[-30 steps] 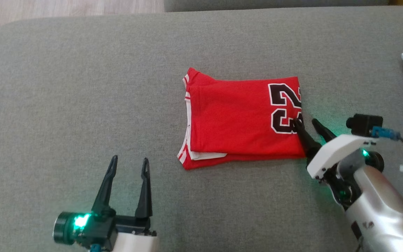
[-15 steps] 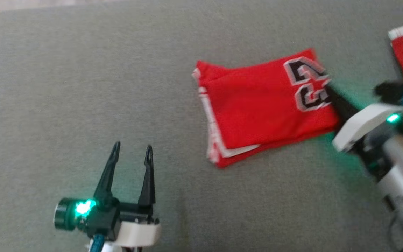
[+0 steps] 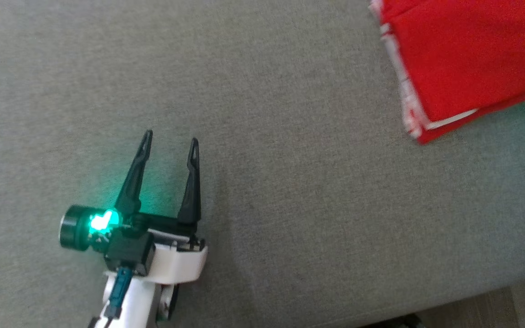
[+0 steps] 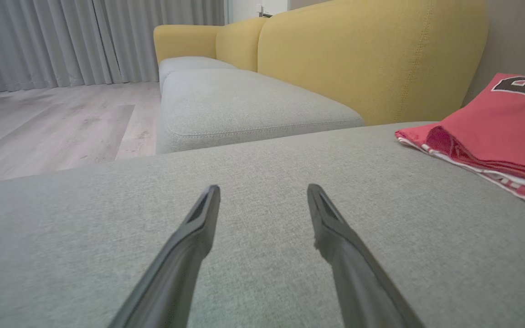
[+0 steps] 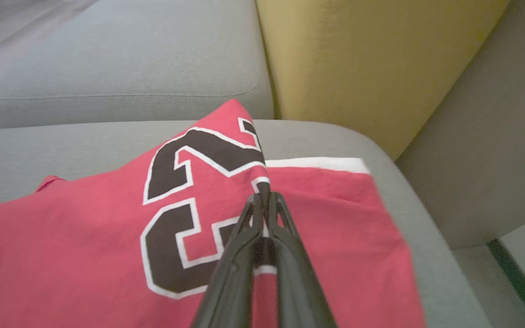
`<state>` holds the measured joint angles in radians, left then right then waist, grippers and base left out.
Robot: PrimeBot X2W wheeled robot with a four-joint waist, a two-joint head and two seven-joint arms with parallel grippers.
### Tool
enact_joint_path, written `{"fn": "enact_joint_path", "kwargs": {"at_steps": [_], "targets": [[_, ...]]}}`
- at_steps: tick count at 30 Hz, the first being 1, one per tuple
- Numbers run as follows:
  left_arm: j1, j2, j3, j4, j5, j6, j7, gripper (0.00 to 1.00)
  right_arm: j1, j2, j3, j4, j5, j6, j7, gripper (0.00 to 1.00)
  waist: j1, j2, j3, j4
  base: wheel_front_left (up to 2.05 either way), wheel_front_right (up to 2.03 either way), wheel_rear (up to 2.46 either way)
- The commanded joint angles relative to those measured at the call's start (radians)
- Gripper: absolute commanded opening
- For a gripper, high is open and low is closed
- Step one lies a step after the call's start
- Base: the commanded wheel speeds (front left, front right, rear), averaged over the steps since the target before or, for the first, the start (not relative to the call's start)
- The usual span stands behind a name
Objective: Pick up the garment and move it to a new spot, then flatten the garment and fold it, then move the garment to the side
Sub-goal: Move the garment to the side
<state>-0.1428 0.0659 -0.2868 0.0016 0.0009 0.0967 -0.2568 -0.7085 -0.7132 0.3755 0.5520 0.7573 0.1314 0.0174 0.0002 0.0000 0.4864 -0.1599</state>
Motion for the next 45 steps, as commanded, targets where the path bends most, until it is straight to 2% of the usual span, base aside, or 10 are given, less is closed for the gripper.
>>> {"fn": "enact_joint_path", "kwargs": {"at_steps": [1, 8, 9, 10, 14, 18, 21, 28, 36, 45], "targets": [[-0.023, 0.013, 0.026, -0.032, 0.009, 0.003, -0.005, 1.00, -0.006, -0.065, -0.035, -0.028, -0.013, -0.001, -0.007, 0.00, -0.0002, 0.0000, 0.050, -0.029, 0.00, 0.00, 0.00], [-0.073, 0.026, 0.017, -0.033, 0.012, 0.006, -0.005, 1.00, 0.010, -0.163, -0.233, -0.054, -0.080, -0.001, 0.023, 0.00, -0.0002, 0.0000, 0.109, -0.028, 0.00, 0.00, 0.00], [-0.078, 0.027, 0.016, -0.031, 0.010, 0.007, -0.005, 1.00, 0.016, -0.165, -0.267, -0.056, -0.100, -0.001, 0.031, 0.40, -0.0002, 0.0000, 0.110, -0.025, 0.00, 0.00, 0.00], [-0.083, 0.027, 0.015, -0.029, 0.008, 0.007, -0.005, 1.00, 0.024, -0.163, -0.298, -0.061, -0.123, -0.001, 0.039, 1.00, -0.0002, 0.0000, 0.109, -0.021, 0.00, 0.00, 0.00], [-0.088, 0.018, 0.019, -0.025, -0.025, 0.008, -0.005, 1.00, 0.085, -0.102, -0.374, -0.119, -0.212, -0.001, 0.083, 1.00, -0.0002, 0.0000, 0.078, -0.004, 0.00, 0.00, 0.00], [-0.068, 0.007, 0.020, -0.031, -0.066, -0.029, -0.005, 1.00, 0.190, 0.083, -0.392, -0.225, -0.249, -0.001, 0.082, 1.00, -0.0002, 0.0000, 0.000, 0.024, 0.00, 0.00, 0.00], [-0.053, 0.002, 0.026, -0.035, -0.083, -0.043, -0.005, 1.00, 0.234, 0.145, -0.368, -0.253, -0.268, -0.001, 0.061, 1.00, -0.0002, 0.0000, -0.035, 0.038, 0.00, 0.00, 0.00], [0.019, -0.010, 0.058, 0.018, -0.127, -0.060, -0.005, 1.00, 0.351, 0.346, -0.191, -0.216, -0.298, -0.001, -0.064, 1.00, -0.0002, 0.0000, -0.185, 0.100, 0.00, 0.00, 0.00], [0.121, -0.015, 0.112, 0.046, -0.162, -0.047, -0.005, 1.00, 0.453, 0.489, 0.003, -0.113, -0.334, -0.001, -0.275, 1.00, -0.0002, 0.0000, -0.347, 0.147, 0.00, 0.00, 0.00], [0.273, -0.015, 0.154, 0.042, -0.175, -0.048, -0.005, 1.00, 0.669, 0.611, -0.138, -0.305, -0.518, -0.001, -0.279, 1.00, -0.0002, 0.0000, -0.499, 0.152, 0.00, 0.00, 0.00]]}}
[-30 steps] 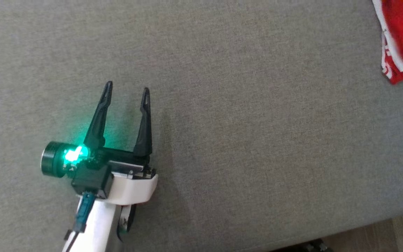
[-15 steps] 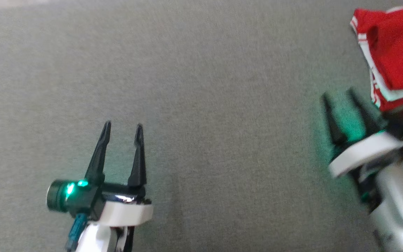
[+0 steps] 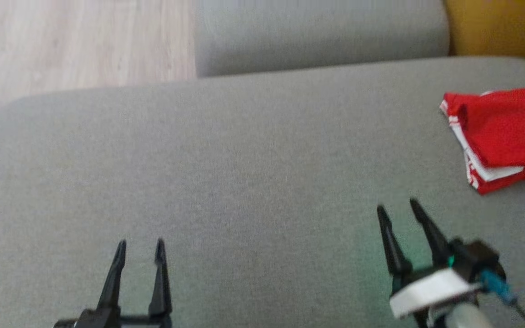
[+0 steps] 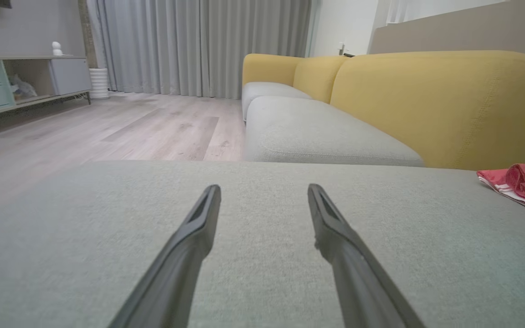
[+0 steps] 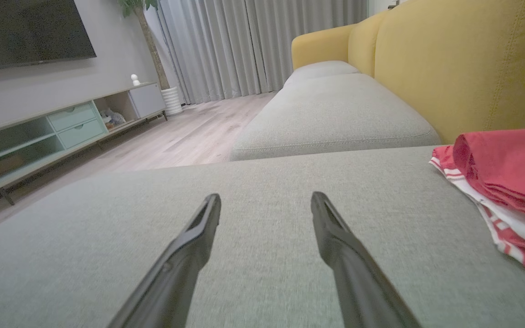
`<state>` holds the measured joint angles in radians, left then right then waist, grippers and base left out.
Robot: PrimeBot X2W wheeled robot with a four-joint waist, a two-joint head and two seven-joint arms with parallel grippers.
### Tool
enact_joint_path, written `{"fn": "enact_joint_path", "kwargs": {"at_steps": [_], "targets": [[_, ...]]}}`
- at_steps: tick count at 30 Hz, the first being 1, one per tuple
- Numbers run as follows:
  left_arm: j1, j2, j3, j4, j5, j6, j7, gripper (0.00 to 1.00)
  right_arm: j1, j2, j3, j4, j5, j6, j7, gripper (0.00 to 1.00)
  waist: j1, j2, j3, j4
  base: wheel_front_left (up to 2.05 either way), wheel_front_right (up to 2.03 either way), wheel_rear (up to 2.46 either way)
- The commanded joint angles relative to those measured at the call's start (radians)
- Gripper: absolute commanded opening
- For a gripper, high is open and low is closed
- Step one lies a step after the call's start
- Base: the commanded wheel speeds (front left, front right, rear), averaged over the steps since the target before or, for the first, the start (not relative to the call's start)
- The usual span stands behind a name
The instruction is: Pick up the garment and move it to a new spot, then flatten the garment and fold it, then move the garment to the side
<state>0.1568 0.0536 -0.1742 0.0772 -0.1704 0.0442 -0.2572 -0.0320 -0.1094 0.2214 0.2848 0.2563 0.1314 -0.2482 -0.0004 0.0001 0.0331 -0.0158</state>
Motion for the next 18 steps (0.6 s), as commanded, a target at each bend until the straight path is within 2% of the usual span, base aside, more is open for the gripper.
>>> {"fn": "enact_joint_path", "kwargs": {"at_steps": [1, 7, 18], "targets": [[-0.015, -0.003, 0.046, -0.035, -0.002, 0.006, -0.005, 1.00, 0.014, 0.014, 0.007, -0.053, -0.044, -0.001, -0.013, 1.00, 0.0004, -0.0001, -0.055, 0.007, 0.00, 0.00, 0.00], [0.032, -0.003, 0.068, -0.040, 0.004, 0.013, -0.005, 1.00, 0.094, 0.043, -0.039, -0.102, -0.140, -0.001, -0.013, 1.00, 0.0004, -0.0001, -0.091, -0.004, 0.00, 0.00, 0.00], [0.042, -0.003, 0.088, -0.026, 0.008, 0.020, -0.005, 1.00, 0.113, 0.058, -0.061, -0.105, -0.157, -0.001, -0.013, 1.00, 0.0004, -0.0001, -0.115, -0.014, 0.00, 0.00, 0.00]]}}
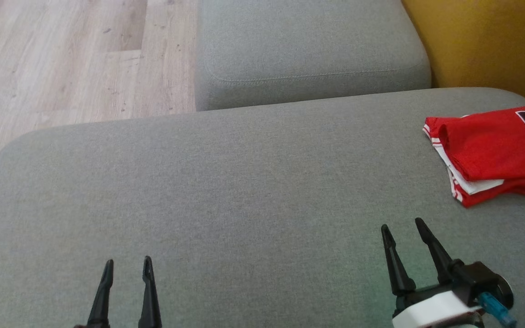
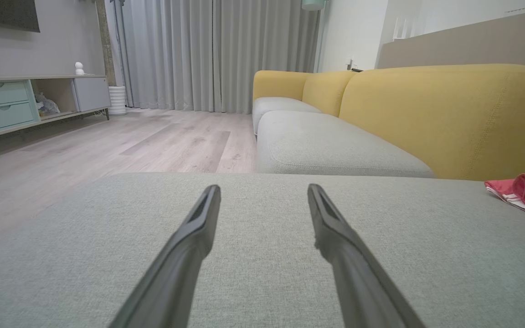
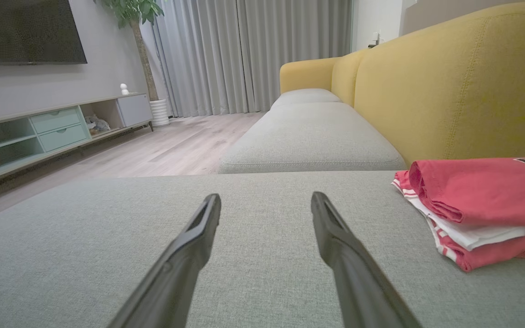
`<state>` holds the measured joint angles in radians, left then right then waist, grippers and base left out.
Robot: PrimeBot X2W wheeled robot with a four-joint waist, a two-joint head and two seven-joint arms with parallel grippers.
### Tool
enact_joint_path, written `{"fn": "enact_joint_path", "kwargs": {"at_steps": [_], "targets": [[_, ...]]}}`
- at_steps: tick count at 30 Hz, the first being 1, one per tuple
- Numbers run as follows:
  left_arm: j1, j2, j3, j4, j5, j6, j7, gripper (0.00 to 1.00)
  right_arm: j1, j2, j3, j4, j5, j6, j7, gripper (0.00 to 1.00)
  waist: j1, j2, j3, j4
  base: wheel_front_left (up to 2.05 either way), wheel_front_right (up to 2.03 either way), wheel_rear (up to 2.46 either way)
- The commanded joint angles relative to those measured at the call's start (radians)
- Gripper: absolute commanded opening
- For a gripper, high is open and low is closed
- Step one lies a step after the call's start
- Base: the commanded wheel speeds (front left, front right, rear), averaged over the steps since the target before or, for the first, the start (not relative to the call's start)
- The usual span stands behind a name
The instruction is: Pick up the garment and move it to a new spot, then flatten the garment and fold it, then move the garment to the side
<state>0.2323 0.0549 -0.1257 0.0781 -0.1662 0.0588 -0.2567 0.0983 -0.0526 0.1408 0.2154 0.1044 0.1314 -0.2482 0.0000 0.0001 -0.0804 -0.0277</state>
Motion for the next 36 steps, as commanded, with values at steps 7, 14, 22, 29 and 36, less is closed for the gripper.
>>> {"fn": "enact_joint_path", "kwargs": {"at_steps": [7, 14, 22, 29, 36], "targets": [[0.004, -0.001, 0.000, 0.042, -0.001, 0.003, 0.000, 0.00, 0.007, 0.002, 0.002, 0.035, 0.002, 0.000, 0.002, 0.00, 0.0000, -0.0001, -0.007, -0.007, 0.00, 0.00, 0.00], [-0.001, 0.000, 0.004, 0.073, -0.066, -0.005, 0.013, 0.00, 0.016, -0.002, -0.002, 0.059, 0.071, 0.000, 0.012, 0.00, 0.0001, -0.0001, -0.003, -0.006, 0.00, 0.00, 0.00], [-0.024, 0.004, 0.015, 0.081, -0.163, -0.017, 0.033, 0.00, 0.000, -0.008, -0.011, 0.058, 0.174, 0.000, 0.030, 0.00, 0.0001, -0.0001, 0.003, -0.004, 0.00, 0.00, 0.00], [-0.045, 0.007, 0.024, 0.089, -0.247, -0.028, 0.050, 0.00, -0.013, -0.012, -0.020, 0.057, 0.263, 0.000, 0.046, 0.00, 0.0001, -0.0001, 0.008, -0.002, 0.00, 0.00, 0.00], [-0.065, 0.009, 0.034, 0.095, -0.330, -0.039, 0.068, 0.00, -0.026, -0.015, -0.030, 0.054, 0.350, 0.000, 0.062, 0.00, 0.0001, -0.0001, 0.013, 0.000, 0.00, 0.00, 0.00]]}}
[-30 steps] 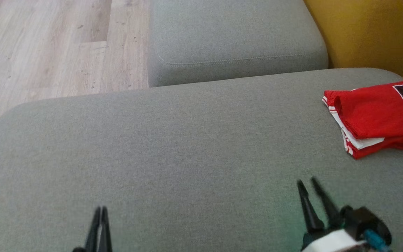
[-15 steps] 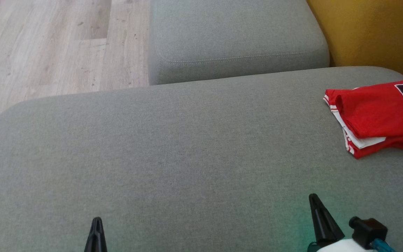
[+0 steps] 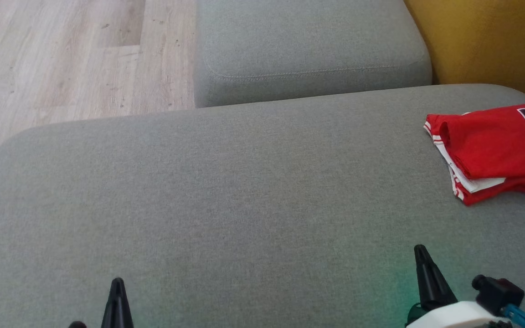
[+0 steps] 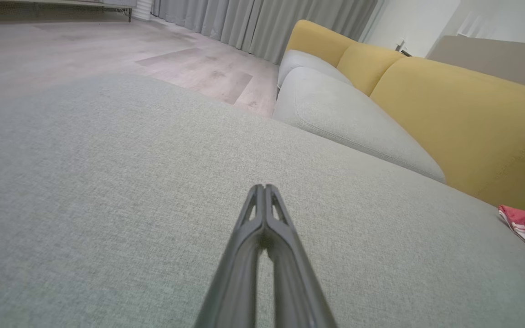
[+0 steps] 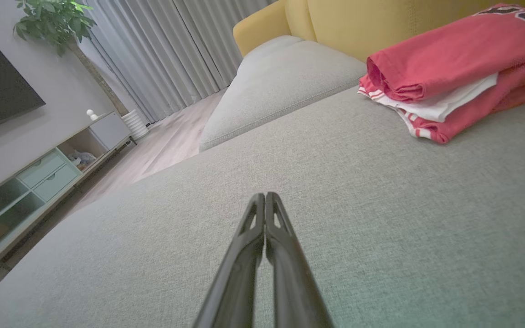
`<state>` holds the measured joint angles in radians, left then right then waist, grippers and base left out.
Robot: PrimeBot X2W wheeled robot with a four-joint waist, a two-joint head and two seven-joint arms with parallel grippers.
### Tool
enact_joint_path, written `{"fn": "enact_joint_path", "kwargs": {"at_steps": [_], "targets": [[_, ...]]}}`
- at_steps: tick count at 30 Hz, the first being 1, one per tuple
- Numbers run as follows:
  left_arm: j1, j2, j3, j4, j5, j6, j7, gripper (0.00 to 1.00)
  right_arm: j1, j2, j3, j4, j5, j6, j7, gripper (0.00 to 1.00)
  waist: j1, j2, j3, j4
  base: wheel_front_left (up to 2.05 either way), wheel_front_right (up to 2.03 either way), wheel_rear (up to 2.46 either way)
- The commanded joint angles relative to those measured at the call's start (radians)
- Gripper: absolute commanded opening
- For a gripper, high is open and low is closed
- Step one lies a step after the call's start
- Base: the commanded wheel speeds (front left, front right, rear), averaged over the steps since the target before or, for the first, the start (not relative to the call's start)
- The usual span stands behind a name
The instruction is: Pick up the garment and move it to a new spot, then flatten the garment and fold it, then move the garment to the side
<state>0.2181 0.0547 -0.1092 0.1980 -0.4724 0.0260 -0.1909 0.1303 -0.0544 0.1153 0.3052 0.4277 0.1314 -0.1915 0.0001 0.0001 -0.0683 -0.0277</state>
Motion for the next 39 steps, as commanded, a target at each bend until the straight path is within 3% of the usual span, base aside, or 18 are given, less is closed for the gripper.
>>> {"fn": "enact_joint_path", "kwargs": {"at_steps": [1, 39], "targets": [[-0.053, 0.010, 0.019, -0.024, -0.036, -0.008, 0.005, 0.00, -0.060, -0.014, -0.006, -0.036, 0.040, 0.000, 0.008, 0.00, -0.0001, -0.0001, 0.001, 0.001, 0.00, 0.00, 0.00], [-0.159, 0.016, 0.083, 0.002, -0.482, -0.066, 0.110, 0.00, -0.128, -0.023, -0.071, -0.047, 0.507, 0.000, 0.106, 0.00, -0.0001, -0.0001, 0.029, 0.011, 0.00, 0.00, 0.00]]}}
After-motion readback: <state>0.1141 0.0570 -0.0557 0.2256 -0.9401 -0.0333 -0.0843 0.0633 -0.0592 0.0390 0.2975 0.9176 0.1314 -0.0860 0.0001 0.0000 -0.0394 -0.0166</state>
